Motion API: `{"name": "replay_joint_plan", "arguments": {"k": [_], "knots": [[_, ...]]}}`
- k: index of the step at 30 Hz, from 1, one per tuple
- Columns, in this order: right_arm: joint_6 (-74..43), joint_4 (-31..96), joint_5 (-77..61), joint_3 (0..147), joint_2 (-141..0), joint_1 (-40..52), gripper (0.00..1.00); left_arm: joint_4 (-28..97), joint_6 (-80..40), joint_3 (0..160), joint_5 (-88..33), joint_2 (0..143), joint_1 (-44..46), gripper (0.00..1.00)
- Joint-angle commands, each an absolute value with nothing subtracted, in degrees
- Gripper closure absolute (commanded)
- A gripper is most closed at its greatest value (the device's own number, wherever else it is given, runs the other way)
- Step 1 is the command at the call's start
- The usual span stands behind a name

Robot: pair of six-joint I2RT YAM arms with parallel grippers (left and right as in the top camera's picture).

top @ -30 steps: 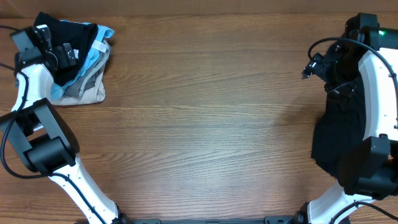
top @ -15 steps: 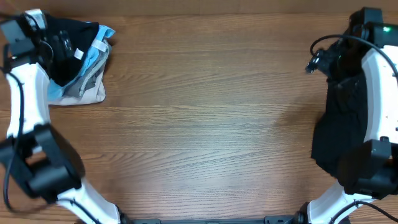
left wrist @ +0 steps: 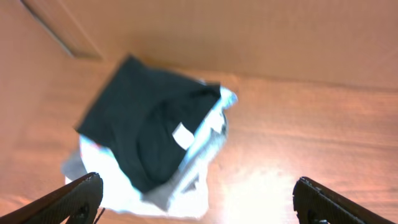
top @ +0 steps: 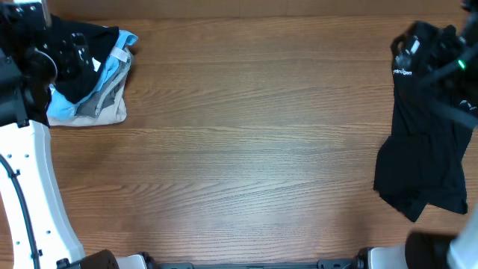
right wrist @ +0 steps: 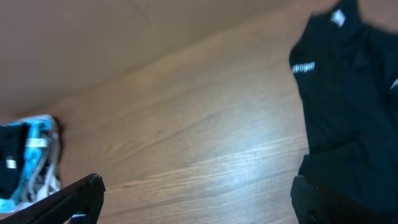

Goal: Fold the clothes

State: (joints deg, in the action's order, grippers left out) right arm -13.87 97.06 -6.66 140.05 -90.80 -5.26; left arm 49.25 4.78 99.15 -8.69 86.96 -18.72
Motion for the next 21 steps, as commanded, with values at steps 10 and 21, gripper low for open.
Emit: {"name": "replay_joint_plan", "arguments": {"k": [10, 21], "knots": [[-13.52, 97.03, -9.04, 141.71, -73.6, -5.37, 0.0, 50.85, 1.1, 99.48, -10.37, 88.4, -18.61, 0.0], [-13.47, 97.03, -14.11, 141.73, -73.58, -5.37, 0.0, 50.83, 1.1, 99.48, -10.37, 88.4, -18.61, 0.0]]}}
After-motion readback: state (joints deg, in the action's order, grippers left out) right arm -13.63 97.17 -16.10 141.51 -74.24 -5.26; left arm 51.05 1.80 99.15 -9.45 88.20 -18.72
